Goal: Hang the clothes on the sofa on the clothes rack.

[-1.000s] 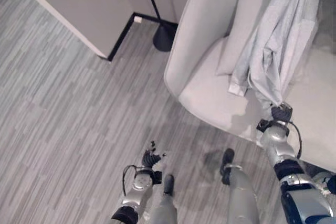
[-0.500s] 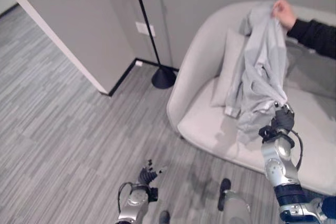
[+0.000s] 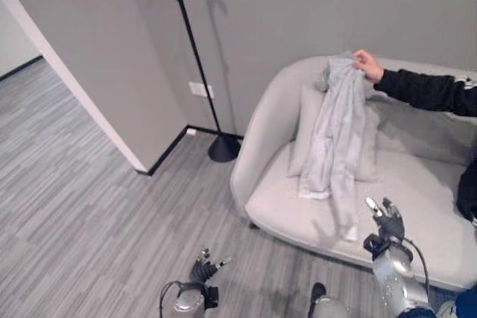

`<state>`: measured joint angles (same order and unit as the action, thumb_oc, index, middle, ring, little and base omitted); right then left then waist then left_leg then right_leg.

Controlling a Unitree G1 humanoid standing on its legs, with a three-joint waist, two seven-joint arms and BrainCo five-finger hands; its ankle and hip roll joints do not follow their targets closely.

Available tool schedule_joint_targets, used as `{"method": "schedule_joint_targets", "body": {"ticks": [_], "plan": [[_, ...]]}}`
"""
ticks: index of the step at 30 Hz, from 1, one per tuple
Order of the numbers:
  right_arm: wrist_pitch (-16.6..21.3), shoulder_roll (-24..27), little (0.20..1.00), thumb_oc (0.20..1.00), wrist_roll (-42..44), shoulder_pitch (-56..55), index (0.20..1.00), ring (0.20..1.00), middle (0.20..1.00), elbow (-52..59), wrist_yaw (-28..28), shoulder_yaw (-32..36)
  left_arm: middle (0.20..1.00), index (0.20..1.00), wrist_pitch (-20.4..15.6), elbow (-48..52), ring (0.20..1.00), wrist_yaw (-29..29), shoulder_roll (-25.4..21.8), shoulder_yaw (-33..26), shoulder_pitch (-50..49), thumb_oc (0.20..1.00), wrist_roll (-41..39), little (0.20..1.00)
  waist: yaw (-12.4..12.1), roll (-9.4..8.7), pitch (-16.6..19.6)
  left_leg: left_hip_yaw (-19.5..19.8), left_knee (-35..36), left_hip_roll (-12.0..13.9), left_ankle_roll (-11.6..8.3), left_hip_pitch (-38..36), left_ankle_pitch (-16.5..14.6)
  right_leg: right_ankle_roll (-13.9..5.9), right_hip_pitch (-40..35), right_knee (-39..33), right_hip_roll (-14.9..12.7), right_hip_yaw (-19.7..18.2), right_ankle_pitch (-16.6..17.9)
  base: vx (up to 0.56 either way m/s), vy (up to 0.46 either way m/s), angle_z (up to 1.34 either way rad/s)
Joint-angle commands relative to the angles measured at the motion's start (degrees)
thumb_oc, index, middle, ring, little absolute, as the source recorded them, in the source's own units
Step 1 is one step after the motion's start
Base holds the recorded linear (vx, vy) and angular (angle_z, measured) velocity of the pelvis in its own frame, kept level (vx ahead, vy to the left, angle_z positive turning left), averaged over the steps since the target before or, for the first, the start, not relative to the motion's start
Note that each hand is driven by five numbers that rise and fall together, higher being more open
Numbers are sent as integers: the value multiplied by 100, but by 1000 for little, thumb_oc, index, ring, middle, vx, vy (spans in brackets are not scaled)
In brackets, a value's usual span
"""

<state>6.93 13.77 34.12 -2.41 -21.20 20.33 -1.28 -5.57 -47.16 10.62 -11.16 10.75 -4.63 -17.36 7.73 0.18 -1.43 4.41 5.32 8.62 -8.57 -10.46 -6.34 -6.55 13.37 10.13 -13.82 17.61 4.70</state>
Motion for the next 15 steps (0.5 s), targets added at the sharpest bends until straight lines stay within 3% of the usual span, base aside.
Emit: {"method": "schedule_joint_targets", "body": {"ticks": [1, 15], "plan": [[243, -34, 1000, 1000, -210, 427, 1000, 1000, 1000, 525, -150, 107, 1000, 1000, -109, 93, 1000, -44, -110, -46, 193, 1000, -66, 1000, -159, -82, -280, -28, -32, -285, 396, -404, -897, -795, 669, -119, -963, -255, 895, -13, 7, -17], [218, -127, 1000, 1000, -474, 391, 1000, 1000, 1000, 585, -99, -31, 1000, 1000, -100, -9, 1000, -35, -85, 7, 258, 1000, -22, 1000, -136, -171, -187, -55, -32, -284, 404, -585, -1013, -807, 599, -108, -966, -317, 937, 0, 0, -1]]}}
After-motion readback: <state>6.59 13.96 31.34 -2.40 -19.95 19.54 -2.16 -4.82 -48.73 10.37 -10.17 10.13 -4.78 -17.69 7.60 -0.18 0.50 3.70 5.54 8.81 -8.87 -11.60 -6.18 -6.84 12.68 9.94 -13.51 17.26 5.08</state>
